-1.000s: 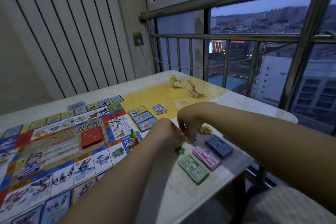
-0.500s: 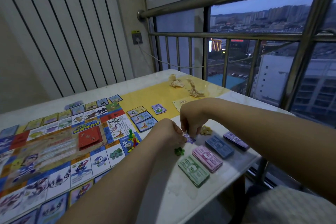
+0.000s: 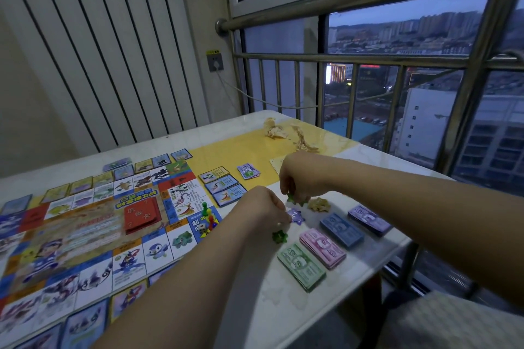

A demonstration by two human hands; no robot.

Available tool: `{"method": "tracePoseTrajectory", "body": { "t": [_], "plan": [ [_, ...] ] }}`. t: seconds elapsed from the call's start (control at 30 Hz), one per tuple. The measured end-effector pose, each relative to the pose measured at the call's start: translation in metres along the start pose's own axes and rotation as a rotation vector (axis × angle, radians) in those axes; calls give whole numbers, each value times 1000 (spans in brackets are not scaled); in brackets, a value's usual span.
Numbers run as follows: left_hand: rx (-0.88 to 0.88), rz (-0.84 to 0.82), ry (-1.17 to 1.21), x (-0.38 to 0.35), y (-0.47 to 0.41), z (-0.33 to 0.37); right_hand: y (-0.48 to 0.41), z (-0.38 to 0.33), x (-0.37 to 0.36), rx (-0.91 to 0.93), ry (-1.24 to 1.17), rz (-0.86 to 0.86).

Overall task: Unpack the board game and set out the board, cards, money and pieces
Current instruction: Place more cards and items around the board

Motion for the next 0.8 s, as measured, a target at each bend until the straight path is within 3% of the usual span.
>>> {"method": "tracePoseTrajectory", "body": {
  "t": [0.13, 0.2, 0.3, 0.4, 0.63, 0.8],
  "plan": [
    [28, -20, 102, 7, 0, -6, 12, -13, 0, 136, 62, 189],
    [99, -53, 365, 10, 0, -15, 20, -15, 1, 218, 65, 302],
    [228, -258, 932, -1, 9, -17, 32, -20, 6, 333, 91, 471],
    [255, -370, 1248, -6, 18, -8, 42, -31, 10, 471, 177, 570],
    [279, -345, 1557, -11, 28, -2, 41, -33, 6, 525, 183, 613],
    [317, -344, 1572, -18, 25, -6, 40, -22, 10, 424, -118, 509]
  ]
}}
Point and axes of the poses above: each hand's wrist, its own y-axis away from the middle knuckle, its own x-axis out of the back of the hand, z = x × y, the point moved 7 cm from there along -y, towards the middle knuckle, and after that the axes turned 5 degrees about x, right-handed, at the moved point
